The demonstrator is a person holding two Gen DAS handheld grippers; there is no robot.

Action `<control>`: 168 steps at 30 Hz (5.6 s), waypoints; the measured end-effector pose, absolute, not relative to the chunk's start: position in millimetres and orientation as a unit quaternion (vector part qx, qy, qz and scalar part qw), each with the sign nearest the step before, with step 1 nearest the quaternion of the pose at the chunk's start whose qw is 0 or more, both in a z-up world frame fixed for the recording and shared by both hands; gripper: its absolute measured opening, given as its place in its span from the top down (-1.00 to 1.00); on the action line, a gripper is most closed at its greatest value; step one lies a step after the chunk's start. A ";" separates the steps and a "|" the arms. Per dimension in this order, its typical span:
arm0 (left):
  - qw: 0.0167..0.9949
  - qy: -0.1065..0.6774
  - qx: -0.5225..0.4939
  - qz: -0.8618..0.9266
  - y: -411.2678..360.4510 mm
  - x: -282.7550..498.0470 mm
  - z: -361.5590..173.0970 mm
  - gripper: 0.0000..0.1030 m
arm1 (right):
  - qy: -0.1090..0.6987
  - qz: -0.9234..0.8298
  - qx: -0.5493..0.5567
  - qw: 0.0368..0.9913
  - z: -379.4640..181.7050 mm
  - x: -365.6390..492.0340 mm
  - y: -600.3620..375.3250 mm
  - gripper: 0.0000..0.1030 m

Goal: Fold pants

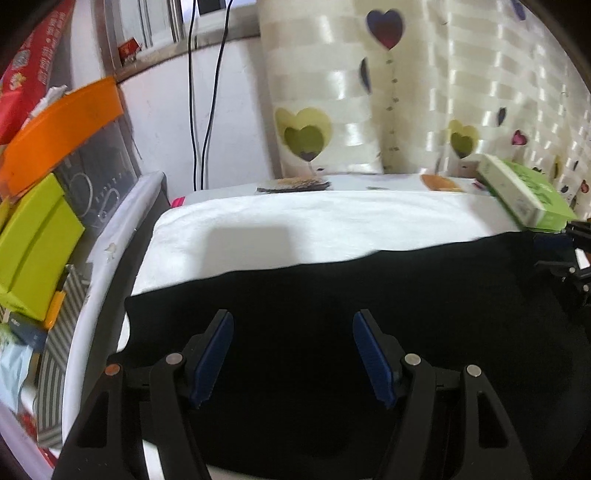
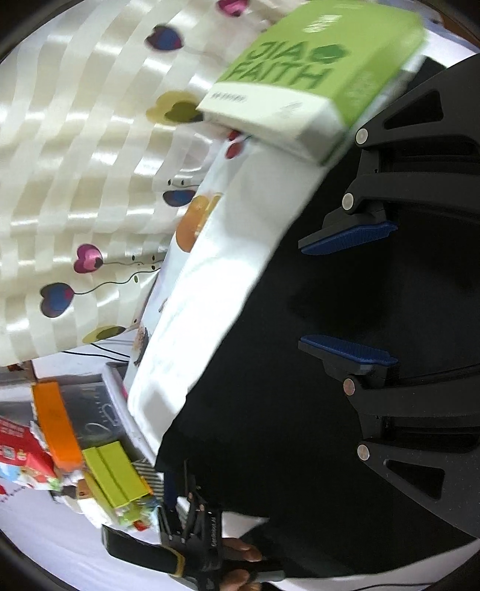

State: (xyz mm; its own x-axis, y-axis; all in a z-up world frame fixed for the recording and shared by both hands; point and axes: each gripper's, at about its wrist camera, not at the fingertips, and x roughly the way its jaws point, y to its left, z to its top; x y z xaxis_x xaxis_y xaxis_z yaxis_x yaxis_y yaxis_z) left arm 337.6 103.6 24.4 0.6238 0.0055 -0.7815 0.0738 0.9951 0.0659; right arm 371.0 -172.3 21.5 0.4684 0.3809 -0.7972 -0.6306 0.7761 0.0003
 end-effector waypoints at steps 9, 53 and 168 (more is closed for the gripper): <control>0.894 0.445 0.043 -0.017 111.6 360.6 0.1 -0.47 | 0.439 0.310 -0.163 0.828 -0.6 413.7 -166.2 -0.09; 0.911 0.390 -0.112 -0.075 112.5 78.0 22.6 0.90 | 0.397 0.330 -0.169 0.839 0.1 82.1 -188.0 0.82; 0.894 0.384 -0.213 0.093 215.6 93.3 -1.1 0.84 | 0.395 0.095 0.115 0.907 0.8 137.5 -332.5 0.35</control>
State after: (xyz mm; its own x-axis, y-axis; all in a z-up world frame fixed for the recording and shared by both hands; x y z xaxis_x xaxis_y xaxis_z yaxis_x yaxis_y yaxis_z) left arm 93.3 215.6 -1.1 0.6873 0.0017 -0.7264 -0.3290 0.8923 -0.3092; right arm 137.5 -332.5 0.8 0.6702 0.2627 -0.6942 -0.0807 0.9555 0.2837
